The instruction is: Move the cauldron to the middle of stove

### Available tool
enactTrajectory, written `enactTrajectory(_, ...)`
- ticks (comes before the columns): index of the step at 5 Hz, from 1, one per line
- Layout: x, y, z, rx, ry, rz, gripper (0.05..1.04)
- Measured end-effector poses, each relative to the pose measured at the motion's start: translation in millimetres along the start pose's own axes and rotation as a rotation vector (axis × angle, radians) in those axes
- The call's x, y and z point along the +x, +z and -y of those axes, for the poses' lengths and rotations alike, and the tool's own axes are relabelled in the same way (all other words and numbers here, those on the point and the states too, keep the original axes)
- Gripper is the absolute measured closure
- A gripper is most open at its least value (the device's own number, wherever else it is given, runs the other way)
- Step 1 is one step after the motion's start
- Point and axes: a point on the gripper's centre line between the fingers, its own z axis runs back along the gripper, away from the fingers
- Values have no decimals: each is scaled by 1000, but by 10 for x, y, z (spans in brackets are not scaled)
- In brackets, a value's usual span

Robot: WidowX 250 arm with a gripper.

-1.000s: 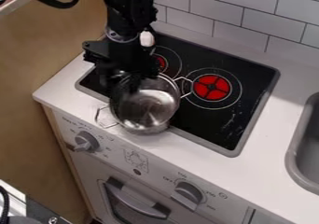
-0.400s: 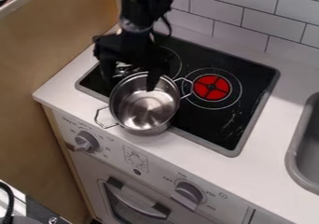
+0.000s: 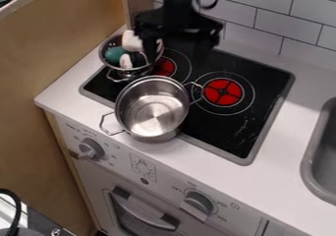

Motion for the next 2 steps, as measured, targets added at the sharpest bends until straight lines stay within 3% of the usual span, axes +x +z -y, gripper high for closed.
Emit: enactTrajectory(2,95,-42,367,-116,5,-15,84)
